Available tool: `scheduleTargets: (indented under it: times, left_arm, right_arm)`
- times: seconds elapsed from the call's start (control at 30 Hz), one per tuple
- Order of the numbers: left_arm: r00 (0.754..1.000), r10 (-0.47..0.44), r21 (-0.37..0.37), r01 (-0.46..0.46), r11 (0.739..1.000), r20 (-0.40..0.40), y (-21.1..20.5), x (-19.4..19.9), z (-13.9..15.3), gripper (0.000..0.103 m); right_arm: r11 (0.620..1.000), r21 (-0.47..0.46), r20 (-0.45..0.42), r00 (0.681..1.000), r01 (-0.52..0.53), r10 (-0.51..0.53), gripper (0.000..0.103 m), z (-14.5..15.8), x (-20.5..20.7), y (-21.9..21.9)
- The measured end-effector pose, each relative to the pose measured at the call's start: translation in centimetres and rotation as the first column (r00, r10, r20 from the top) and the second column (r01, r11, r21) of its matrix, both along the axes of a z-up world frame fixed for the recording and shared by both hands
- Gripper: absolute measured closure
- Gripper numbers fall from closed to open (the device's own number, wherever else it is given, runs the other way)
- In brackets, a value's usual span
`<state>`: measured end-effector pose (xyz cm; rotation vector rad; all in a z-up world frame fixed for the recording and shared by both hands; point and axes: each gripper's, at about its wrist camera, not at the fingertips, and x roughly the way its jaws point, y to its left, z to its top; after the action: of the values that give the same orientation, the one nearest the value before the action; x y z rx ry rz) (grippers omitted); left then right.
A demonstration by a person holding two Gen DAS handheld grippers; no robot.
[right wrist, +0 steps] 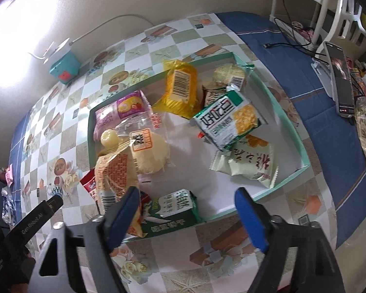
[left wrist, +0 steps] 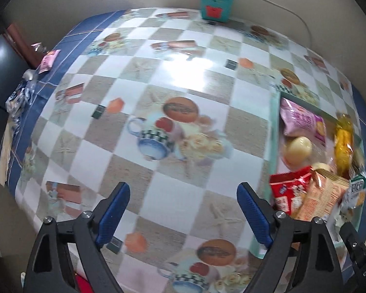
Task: Organize snacks
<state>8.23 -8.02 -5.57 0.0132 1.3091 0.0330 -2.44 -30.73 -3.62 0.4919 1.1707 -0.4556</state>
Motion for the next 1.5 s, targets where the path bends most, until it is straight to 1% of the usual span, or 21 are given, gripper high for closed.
scheduleTargets:
  times: [0.03, 0.1, 0.27, 0.47, 0.6, 0.8, 0.97, 1.03, 1.23, 1.4, 1.5]
  left_arm:
    - [1.0, 0.006, 0.003, -0.006, 1.0, -0.001, 0.3, 0.1, 0.0, 0.009]
    - [1.0, 0.012, 0.006, -0.012, 1.0, -0.005, 0.8, 0.1, -0.2, 0.009]
    - [1.0, 0.017, -0.003, -0.017, 1.0, -0.001, 1.3, 0.3, -0.1, 0.009]
    - [1.0, 0.004, -0.031, -0.003, 0.999, 0.009, 2.0, 0.0, 0.3, 0.008]
    - [0.999, 0.006, -0.045, -0.005, 0.999, 0.038, 2.7, -0.7, 1.2, 0.008]
    - [0.996, -0.001, -0.018, 0.003, 1.0, 0.087, 3.7, -1.9, 2.3, 0.008]
    - [0.996, -0.001, 0.025, -0.001, 1.0, 0.09, 4.6, -2.9, 2.5, 0.008]
    - [0.996, -0.019, 0.038, 0.015, 0.999, 0.086, 4.7, -3.5, 2.5, 0.008]
    - [0.99, -0.11, 0.116, 0.099, 0.988, 0.091, 4.4, -5.2, 2.4, 0.008]
    - [0.983, -0.165, 0.131, 0.154, 0.979, 0.078, 4.1, -6.3, 2.3, 0.008]
    - [0.982, -0.165, 0.124, 0.153, 0.98, 0.091, 4.1, -6.5, 2.7, 0.008]
  right_arm:
    - [1.0, -0.001, 0.002, 1.0, -0.006, 0.006, 0.013, 0.0, 0.1, 0.2]
    - [1.0, -0.006, 0.004, 1.0, -0.015, 0.015, 0.0, -0.1, 0.3, 0.5]
    - [0.999, -0.023, 0.019, 0.999, -0.039, 0.039, 0.0, -0.1, 0.7, 1.4]
    - [0.998, -0.05, 0.045, 0.998, -0.038, 0.041, 0.0, 0.5, 0.5, 2.3]
    - [0.997, -0.067, 0.064, 0.997, -0.044, 0.049, 0.0, 0.9, 0.0, 3.0]
    - [0.994, -0.088, 0.067, 0.996, -0.061, 0.067, 0.0, 1.1, -1.7, 4.2]
    - [0.992, -0.112, 0.072, 0.995, -0.065, 0.073, 0.0, 1.2, -3.1, 4.8]
    - [0.991, -0.121, 0.072, 0.995, -0.065, 0.074, 0.0, 1.1, -3.7, 5.0]
    - [0.989, -0.136, 0.07, 0.995, -0.061, 0.071, 0.0, 1.0, -5.0, 5.2]
    - [0.986, -0.152, 0.081, 0.993, -0.068, 0.081, 0.0, 1.3, -5.8, 5.5]
    - [0.985, -0.158, 0.086, 0.993, -0.07, 0.084, 0.0, 1.5, -6.0, 5.6]
